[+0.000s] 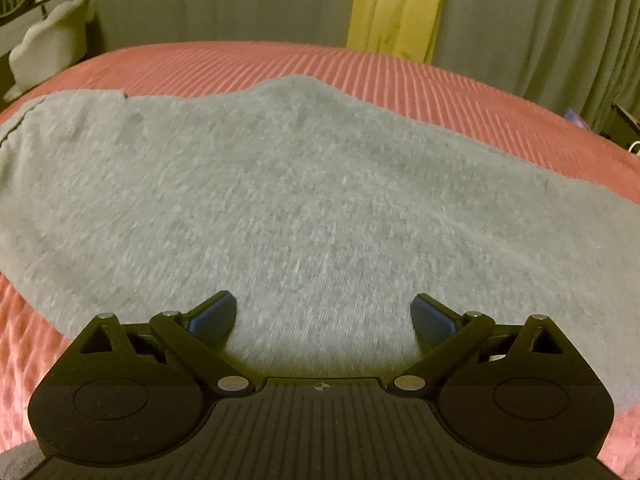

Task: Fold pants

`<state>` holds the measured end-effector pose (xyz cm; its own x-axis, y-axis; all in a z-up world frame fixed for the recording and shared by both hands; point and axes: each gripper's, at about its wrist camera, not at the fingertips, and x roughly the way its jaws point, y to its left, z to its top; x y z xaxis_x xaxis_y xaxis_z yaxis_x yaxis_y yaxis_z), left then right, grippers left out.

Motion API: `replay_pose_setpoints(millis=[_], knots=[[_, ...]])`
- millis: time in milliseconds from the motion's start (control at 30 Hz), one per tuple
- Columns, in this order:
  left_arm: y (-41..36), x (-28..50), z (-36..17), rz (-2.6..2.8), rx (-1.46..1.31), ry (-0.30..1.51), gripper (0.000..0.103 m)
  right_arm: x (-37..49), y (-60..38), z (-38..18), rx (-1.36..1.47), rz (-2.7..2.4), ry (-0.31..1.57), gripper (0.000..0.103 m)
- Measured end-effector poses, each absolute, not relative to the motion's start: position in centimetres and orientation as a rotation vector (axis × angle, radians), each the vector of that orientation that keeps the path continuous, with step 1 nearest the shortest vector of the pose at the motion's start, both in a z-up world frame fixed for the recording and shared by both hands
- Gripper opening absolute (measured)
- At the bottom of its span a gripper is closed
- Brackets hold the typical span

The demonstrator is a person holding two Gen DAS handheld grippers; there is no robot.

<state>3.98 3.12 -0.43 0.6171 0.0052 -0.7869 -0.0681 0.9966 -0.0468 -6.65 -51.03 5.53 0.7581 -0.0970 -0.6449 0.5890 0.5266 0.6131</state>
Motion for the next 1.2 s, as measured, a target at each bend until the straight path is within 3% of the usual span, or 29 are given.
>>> replay_pose_setpoints(millis=[67, 200, 300, 333, 367, 567, 700, 867, 1000, 1067, 1133, 1200], knots=[[2.9, 4.0, -0.5, 0.046, -0.057, 0.905, 0.100, -6.2, -50.0, 6.3, 0.928, -0.339, 0.572, 0.079], [3.1, 3.7, -0.3, 0.040, -0.071, 0.899, 0.100, -3.7, -48.4, 4.2, 0.964, -0.195, 0.680, 0.039], [3.6, 3.6, -0.2, 0.039, -0.102, 0.895, 0.100, -2.2, -48.0, 1.6, 0.982, -0.218, 0.813, 0.038], [3.7, 3.6, -0.2, 0.042, -0.105, 0.895, 0.100, -2.0, -48.1, 1.0, 0.946, -0.268, 0.864, 0.027], [3.6, 3.7, -0.2, 0.042, -0.104, 0.896, 0.100, -2.1, -48.3, 0.9, 0.918, -0.305, 0.877, 0.024], [2.8, 4.0, -0.5, 0.051, -0.045, 0.907, 0.101, -6.4, -52.3, 3.5, 0.829, -0.568, 0.750, 0.029], [2.8, 4.0, -0.6, 0.053, -0.044, 0.908, 0.101, -9.5, -54.2, 4.0, 0.884, -0.616, 0.684, 0.077], [2.9, 4.0, -0.5, 0.053, -0.042, 0.909, 0.101, -11.4, -55.6, 3.0, 0.959, -0.544, 0.601, 0.083], [2.8, 4.0, -0.5, 0.055, -0.032, 0.909, 0.101, -9.6, -55.6, 2.6, 0.921, -0.516, 0.639, 0.082], [2.8, 4.0, -0.5, 0.056, -0.032, 0.908, 0.101, -8.5, -56.0, 2.0, 0.916, -0.494, 0.648, 0.075], [2.8, 4.0, -0.6, 0.055, -0.031, 0.908, 0.101, -7.6, -56.6, 1.1, 0.920, -0.494, 0.665, 0.038], [2.8, 4.0, -0.6, 0.056, -0.028, 0.908, 0.101, -7.5, -56.6, 1.2, 0.919, -0.475, 0.657, 0.033]])
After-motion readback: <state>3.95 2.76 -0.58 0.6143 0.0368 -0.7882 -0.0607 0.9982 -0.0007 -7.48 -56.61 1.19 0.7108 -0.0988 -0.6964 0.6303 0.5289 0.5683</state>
